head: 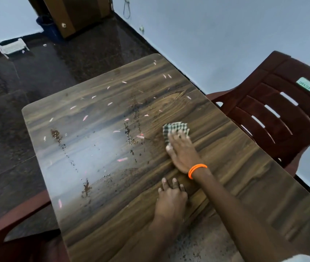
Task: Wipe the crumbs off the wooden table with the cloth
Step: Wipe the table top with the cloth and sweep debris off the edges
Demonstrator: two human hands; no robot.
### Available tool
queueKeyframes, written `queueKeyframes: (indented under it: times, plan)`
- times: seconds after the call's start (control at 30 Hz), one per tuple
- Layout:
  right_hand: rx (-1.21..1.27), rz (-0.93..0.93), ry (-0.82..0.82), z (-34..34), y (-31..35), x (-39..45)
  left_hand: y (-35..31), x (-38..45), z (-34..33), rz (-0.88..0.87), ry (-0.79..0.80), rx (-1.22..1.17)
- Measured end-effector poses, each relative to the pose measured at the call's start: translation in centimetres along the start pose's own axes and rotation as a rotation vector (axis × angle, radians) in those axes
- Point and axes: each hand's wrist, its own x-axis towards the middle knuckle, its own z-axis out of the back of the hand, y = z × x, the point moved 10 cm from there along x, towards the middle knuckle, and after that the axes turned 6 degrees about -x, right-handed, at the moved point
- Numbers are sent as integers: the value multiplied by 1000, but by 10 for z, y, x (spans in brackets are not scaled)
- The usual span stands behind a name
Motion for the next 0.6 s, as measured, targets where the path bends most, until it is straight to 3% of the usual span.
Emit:
queueKeyframes:
  times: [0.1, 0.2, 0.33, 0.4, 0.47, 0.6]
  plan:
    - [-97, 340, 124, -26, 47, -46, 9, -11, 2, -28, -66, -105]
    - [-180, 408, 145, -19, 30, -61, 36, -32, -4, -62, -125, -196]
    - [-142, -67, 14, 0, -14, -44, 94, -76, -15, 0, -293, -243]
    - [-101, -280, -78, 1, 5, -42, 130, -103, -16, 104, -443, -286]
    - [-56, -338, -119, -7, 47, -44, 163, -130, -20, 264, -567, -324]
    - [-95, 155, 39, -56, 187, -58, 207, -168, -39, 578, -659, -439]
